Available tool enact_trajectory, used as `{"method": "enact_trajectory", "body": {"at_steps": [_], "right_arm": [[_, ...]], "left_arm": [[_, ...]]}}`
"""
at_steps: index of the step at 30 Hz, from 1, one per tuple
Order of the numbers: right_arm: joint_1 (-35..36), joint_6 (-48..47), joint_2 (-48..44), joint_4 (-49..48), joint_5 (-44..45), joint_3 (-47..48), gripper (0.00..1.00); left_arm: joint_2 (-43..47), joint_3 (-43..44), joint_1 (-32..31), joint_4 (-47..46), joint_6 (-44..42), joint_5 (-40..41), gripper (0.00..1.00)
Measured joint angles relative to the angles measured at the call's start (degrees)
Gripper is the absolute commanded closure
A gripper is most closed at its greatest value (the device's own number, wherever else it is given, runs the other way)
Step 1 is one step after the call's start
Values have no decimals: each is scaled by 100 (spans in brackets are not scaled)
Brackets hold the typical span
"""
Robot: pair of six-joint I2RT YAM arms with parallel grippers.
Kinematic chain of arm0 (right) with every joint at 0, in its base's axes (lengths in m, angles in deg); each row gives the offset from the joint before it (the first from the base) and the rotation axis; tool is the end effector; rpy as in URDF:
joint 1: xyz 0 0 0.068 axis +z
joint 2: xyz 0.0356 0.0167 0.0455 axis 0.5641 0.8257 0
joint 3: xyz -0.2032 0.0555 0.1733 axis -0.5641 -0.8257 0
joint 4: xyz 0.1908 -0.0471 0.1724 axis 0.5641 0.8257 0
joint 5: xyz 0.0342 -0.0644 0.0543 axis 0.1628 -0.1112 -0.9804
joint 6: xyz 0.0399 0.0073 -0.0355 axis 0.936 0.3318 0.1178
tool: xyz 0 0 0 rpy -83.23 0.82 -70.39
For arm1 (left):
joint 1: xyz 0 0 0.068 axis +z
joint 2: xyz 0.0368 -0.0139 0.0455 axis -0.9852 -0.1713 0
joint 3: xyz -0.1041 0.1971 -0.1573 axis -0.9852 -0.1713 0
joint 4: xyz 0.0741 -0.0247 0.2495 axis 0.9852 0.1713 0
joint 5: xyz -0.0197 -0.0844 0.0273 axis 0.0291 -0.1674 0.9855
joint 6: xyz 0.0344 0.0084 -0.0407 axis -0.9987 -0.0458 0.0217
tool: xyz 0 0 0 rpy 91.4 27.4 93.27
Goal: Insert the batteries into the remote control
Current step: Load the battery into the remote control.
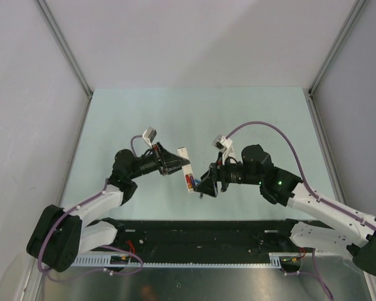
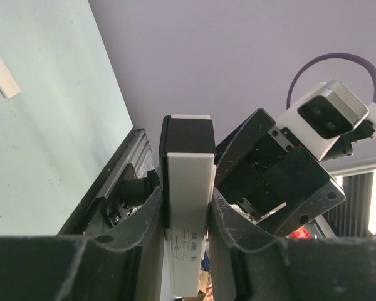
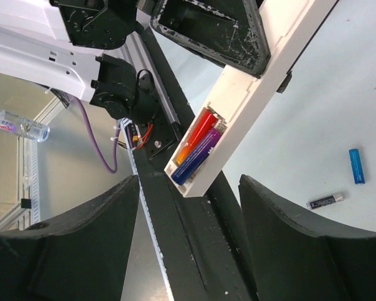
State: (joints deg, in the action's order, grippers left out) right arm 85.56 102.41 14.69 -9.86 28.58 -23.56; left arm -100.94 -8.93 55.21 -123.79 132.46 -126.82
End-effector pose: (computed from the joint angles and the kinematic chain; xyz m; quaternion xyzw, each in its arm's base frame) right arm 0.1290 0.1842 0.3219 -0.3188 0.7289 0.4859 0.3619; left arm 0.1955 -0.1183 0.2390 -0.0452 0.6871 -0.6932 0.2129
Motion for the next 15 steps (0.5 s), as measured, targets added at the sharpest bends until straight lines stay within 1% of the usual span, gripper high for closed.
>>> {"method": "enact_trajectory", "body": {"at_steps": [3,15], "right_arm": [[-4,-63,70,-39,-28,0,34],[-9,-258,214,-48,-39,-7,37]], "left_arm": [[103,0,0,0,2,-17,100],[221,-2,0,0,15,-107,100]]}}
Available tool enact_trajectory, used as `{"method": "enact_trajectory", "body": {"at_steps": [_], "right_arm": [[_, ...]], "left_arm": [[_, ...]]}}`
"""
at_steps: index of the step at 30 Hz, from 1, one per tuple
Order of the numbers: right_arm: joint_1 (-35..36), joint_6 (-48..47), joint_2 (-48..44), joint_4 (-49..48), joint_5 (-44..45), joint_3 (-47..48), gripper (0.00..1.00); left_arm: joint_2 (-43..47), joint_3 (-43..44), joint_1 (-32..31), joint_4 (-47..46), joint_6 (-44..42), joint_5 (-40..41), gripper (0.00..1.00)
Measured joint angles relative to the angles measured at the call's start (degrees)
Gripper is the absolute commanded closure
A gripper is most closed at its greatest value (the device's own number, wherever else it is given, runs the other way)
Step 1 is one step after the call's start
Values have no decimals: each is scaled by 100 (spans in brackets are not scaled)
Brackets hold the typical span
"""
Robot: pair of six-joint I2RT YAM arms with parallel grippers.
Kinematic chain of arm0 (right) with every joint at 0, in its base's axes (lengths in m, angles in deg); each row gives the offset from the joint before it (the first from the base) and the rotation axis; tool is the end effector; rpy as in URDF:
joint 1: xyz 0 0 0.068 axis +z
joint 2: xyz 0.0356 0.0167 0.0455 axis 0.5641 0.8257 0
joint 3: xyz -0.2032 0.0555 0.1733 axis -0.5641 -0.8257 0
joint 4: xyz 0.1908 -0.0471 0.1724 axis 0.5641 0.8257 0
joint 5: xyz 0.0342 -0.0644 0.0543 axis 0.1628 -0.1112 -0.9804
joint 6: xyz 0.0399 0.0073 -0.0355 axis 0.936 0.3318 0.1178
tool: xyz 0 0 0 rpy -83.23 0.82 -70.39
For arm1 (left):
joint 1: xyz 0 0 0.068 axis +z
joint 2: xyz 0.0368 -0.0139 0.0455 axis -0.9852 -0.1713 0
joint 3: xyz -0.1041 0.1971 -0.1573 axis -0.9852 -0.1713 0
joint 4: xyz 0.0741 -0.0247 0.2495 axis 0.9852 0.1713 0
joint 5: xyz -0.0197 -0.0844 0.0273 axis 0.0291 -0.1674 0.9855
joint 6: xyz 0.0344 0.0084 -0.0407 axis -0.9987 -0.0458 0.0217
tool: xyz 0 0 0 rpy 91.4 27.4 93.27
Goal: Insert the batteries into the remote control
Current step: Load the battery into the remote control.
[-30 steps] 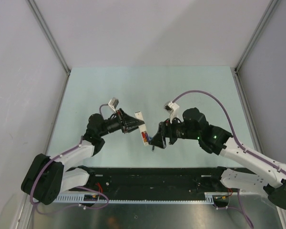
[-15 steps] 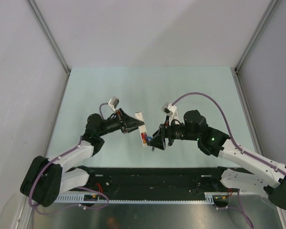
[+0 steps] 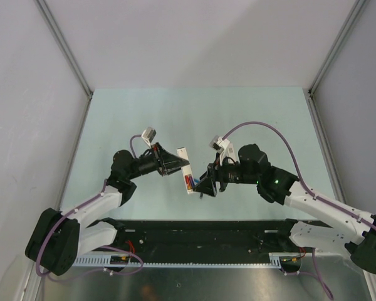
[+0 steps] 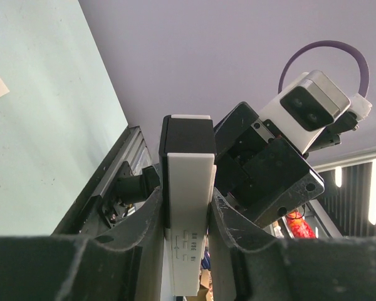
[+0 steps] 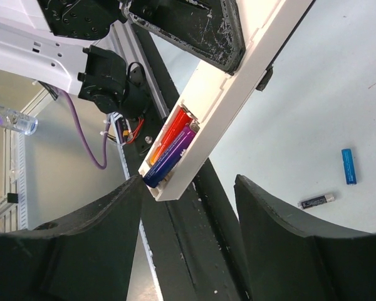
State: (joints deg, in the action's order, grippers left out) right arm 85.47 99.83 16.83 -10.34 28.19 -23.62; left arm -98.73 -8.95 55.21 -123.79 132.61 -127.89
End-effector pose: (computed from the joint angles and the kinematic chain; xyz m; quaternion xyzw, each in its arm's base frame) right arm 0.1340 0.1902 0.3147 -0.3361 0.7297 0.4739 0.3604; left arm 0.1903 -0.1164 0.2467 -0.0289 0.6785 -0.7011 0.2173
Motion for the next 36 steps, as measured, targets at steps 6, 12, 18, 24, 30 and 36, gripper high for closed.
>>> {"method": "enact_trajectory", "body": {"at_steps": [6,12,18,24,30,36], "right_arm": [[0,-26,24,-22,4,0,39],[0,-15,81,-76,0,0,40],[-11,26,142,-155,-72,0,42],[-68,111,254,-249,-199,0,43],[-155,168,319,-319,-382,-2,44],[-262,282,385,-396,-610,-2,43]], "left_arm": [[7,-4,0,0,0,2,100],[46,-22,-2,4,-7,13,100],[133,-68,-2,4,-9,63,100],[166,-87,-2,4,-2,122,100],[232,-87,-4,4,-20,160,100],[308,-96,-4,7,-22,205,100]]}}
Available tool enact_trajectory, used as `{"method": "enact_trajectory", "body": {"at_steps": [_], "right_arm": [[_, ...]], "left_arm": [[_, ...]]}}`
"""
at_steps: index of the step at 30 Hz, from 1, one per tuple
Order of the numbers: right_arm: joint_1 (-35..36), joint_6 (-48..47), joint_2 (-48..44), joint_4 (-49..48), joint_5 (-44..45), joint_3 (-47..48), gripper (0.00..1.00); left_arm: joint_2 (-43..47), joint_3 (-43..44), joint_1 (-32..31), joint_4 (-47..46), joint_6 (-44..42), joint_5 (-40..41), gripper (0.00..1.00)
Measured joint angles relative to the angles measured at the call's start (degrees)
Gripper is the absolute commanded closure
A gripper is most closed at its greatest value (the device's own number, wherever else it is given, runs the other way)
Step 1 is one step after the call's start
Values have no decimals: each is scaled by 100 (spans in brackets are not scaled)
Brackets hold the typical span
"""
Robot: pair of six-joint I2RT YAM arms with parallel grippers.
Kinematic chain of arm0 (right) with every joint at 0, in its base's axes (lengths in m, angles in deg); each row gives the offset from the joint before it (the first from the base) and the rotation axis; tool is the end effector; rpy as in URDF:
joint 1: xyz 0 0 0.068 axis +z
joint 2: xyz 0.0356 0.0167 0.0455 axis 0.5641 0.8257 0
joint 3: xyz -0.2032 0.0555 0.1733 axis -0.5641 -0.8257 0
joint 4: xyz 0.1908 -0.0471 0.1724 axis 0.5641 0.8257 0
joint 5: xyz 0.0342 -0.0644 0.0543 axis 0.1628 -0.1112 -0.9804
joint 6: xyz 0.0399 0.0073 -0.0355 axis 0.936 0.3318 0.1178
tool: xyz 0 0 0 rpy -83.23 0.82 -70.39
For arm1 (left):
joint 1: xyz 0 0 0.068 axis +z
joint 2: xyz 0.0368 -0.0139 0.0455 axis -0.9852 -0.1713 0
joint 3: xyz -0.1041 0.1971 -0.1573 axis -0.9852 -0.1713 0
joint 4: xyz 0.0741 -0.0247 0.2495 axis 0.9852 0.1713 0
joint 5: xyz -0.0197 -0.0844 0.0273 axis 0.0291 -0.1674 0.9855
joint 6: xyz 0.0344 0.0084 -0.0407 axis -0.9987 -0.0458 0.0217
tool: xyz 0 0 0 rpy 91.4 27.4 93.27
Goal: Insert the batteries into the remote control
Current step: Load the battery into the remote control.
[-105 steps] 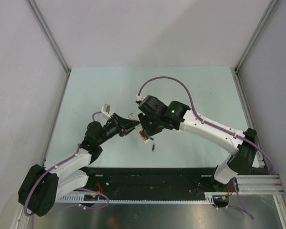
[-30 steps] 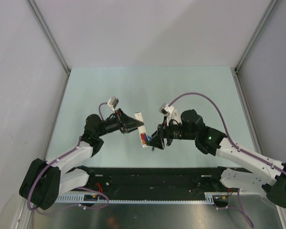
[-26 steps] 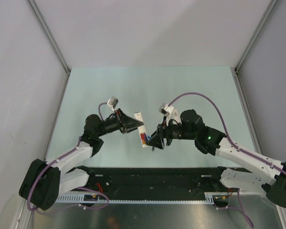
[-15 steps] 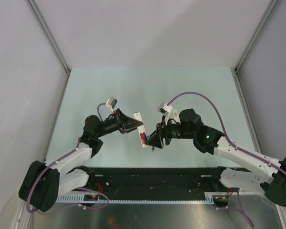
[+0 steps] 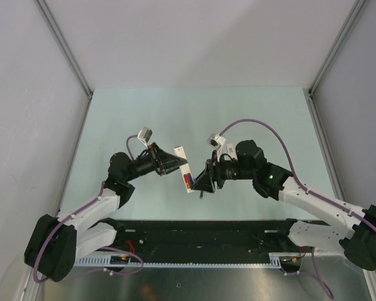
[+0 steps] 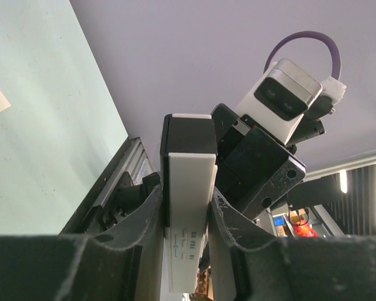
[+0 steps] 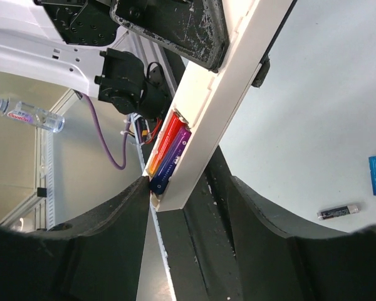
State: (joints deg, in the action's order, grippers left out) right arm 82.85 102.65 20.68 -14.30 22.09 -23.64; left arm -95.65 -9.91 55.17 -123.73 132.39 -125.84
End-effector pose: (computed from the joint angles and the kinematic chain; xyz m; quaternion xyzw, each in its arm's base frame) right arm 0.1492 0.1965 0.3073 -0.3281 0.7274 0.5045 0.3296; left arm 0.1834 -0.1123 0.2519 -0.0308 0.6677 -0.7037 0.2409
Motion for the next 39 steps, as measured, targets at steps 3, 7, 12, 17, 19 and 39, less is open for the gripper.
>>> {"method": "enact_trajectory", "body": {"at_steps": [3,7,12,17,19,39], "right_arm": [[-55,98,70,-79,-151,0,39],[-131,232,199,-227,-319,0,32],[-184,354,280,-278,-409,0,28],[-195,393,278,-278,-400,0,26],[-203,393,278,-271,-402,0,25],[-240,737,-177,-94,-356,0,16]], "left_arm": [[28,0,-2,2,-4,11,100],[66,0,-15,2,-4,-4,100],[70,0,-39,0,-13,-22,100],[59,0,-61,-4,-7,-61,100],[46,0,-68,-9,-9,-76,100],[-92,0,-85,-9,-4,-76,100]]}}
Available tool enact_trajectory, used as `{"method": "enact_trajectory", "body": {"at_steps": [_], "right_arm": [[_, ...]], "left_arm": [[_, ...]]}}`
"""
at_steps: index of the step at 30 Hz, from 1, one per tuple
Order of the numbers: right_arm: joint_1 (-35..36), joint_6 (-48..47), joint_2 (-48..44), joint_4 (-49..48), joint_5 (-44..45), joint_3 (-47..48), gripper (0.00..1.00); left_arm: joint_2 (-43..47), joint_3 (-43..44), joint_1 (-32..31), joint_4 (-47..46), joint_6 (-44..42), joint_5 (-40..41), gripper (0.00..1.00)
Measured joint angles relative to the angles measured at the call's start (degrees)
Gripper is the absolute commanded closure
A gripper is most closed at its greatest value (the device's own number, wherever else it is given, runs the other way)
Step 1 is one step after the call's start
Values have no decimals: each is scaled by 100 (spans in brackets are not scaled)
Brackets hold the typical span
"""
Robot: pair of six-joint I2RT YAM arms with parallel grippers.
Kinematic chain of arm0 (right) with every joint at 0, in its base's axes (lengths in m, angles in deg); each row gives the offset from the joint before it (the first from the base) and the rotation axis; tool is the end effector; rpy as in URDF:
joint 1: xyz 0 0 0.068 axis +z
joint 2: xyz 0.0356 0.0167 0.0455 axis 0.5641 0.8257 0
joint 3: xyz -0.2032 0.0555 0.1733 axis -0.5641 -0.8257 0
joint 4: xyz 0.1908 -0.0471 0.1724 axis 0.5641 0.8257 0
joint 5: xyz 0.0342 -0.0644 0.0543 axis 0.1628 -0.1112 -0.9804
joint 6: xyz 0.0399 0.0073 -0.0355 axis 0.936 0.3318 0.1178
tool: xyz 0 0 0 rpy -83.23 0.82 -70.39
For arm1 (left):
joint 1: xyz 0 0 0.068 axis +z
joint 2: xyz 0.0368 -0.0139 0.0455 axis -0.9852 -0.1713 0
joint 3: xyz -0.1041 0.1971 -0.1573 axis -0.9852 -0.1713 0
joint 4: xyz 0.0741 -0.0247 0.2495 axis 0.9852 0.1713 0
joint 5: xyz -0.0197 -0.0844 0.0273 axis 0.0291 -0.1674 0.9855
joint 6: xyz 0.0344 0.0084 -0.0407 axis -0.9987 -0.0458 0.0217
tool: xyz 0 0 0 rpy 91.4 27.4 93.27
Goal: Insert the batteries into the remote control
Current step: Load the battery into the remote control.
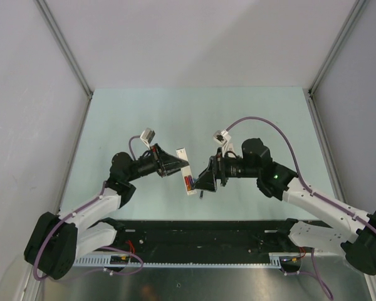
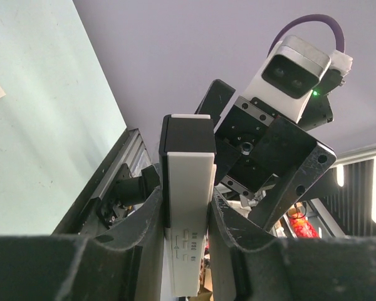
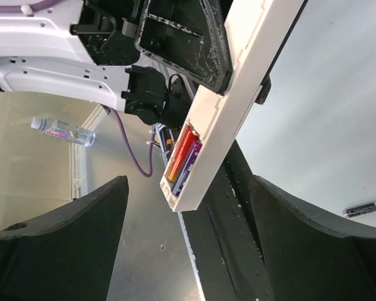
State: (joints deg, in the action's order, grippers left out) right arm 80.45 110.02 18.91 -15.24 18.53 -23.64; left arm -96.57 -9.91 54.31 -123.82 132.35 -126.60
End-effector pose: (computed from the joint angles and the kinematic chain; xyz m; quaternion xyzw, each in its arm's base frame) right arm 0.1513 0.1865 0.3161 -0.2850 0.7291 0.5421 0.3054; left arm 0.1832 -0.1162 0.2489 -0.0245 0.6723 -0.7041 0.2273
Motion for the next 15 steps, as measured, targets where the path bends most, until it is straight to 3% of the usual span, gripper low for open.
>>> {"method": "enact_trajectory", "body": {"at_steps": [15], "right_arm": [[0,457,531,-396,-85,15,24]], "left_arm": [[-7,0,-24,2,4,22,100]]}}
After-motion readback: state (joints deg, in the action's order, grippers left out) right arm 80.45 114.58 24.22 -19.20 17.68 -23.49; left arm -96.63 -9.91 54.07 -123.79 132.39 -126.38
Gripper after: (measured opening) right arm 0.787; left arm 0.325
